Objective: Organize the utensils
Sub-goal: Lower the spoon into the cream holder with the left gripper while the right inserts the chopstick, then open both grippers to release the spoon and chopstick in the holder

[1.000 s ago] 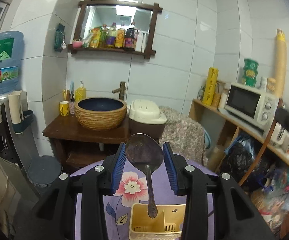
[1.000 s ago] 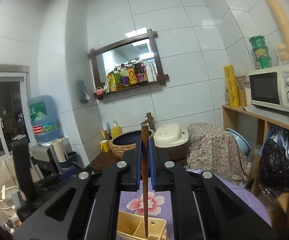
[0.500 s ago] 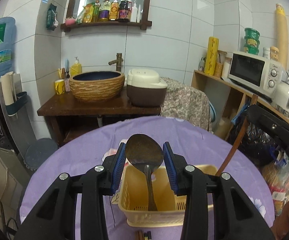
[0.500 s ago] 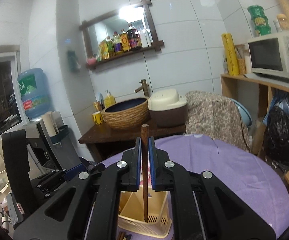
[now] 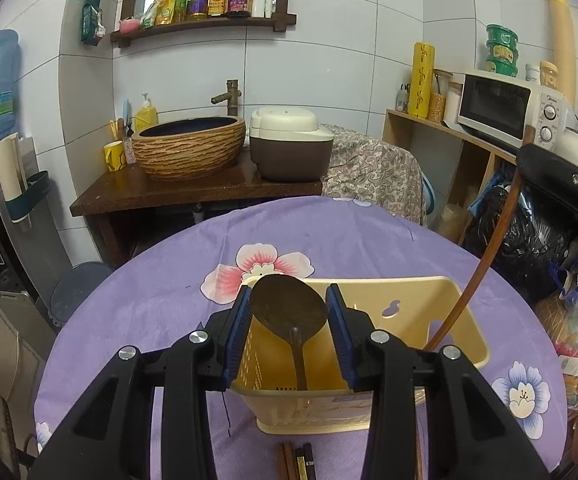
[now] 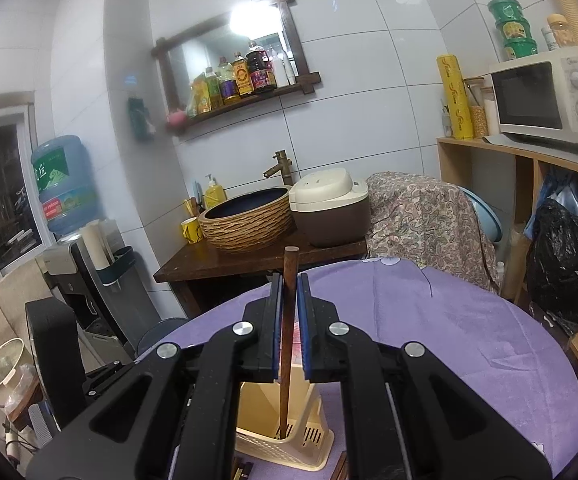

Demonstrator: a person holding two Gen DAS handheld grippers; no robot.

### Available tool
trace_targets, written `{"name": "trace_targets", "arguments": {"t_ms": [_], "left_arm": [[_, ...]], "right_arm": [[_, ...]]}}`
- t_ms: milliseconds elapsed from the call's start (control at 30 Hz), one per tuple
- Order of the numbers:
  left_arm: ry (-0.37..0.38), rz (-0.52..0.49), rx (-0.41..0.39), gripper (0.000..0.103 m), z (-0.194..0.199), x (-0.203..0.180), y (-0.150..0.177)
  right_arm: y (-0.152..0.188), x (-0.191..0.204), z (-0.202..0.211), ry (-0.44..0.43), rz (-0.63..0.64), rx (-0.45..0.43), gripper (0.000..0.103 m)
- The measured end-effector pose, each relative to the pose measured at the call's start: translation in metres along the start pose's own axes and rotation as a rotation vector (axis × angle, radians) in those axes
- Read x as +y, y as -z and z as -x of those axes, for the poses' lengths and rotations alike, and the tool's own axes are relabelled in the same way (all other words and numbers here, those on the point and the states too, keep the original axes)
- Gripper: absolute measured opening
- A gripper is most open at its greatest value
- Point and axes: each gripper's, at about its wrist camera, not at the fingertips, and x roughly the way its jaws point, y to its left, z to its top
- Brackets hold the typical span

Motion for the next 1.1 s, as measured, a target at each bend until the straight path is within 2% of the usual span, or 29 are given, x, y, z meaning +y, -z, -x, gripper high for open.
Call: {"name": "trace_targets", "arguments": {"t_ms": [300, 367, 400, 433, 467, 500, 533, 667, 733, 833, 1100], "left_arm": [[0.0, 0.002, -0.018, 0.039, 0.006, 0.001, 0.0], [0.006, 0.006, -0.027, 0.047, 0.011, 0.001, -0.002], [0.009, 0.014, -0.04, 0.056, 0.016, 0.003, -0.003], [0.011, 0.02, -0.052, 0.065, 0.02, 0.004, -0.003], [0.013, 0.029, -0.066, 0.069, 0.025, 0.006, -0.003], [0.014, 0.036, -0.077, 0.073, 0.03, 0.007, -0.003], [0.014, 0.044, -0.084, 0.076, 0.037, 0.01, -0.001], [-0.001, 0.068, -0.082, 0.085, 0.054, 0.018, 0.01], [-0.002, 0.082, -0.076, 0.092, 0.066, 0.023, 0.023], [-0.011, 0.075, -0.059, 0.096, 0.083, 0.029, 0.043], [-0.098, 0.059, 0.038, 0.096, 0.103, 0.047, 0.103]], "right_arm": [[-0.002, -0.002, -0.001, 0.004, -0.015, 0.008, 0.008], [-0.001, -0.002, -0.002, 0.002, -0.011, 0.012, 0.009], [-0.001, -0.001, -0.002, 0.005, -0.003, 0.019, 0.01], [0.0, 0.0, -0.002, 0.005, 0.001, 0.023, 0.013], [0.001, 0.001, -0.002, 0.001, 0.005, 0.026, 0.028], [0.001, 0.001, -0.001, -0.001, 0.004, 0.025, 0.054], [0.003, 0.001, 0.002, -0.001, 0.001, 0.012, 0.063], [0.011, 0.004, 0.011, 0.031, 0.026, 0.018, 0.065], [0.017, 0.001, 0.019, 0.049, 0.011, 0.026, 0.068], [0.031, -0.004, 0.034, 0.077, -0.003, 0.048, 0.075], [0.097, -0.007, 0.064, 0.186, 0.103, 0.248, 0.082]]}}
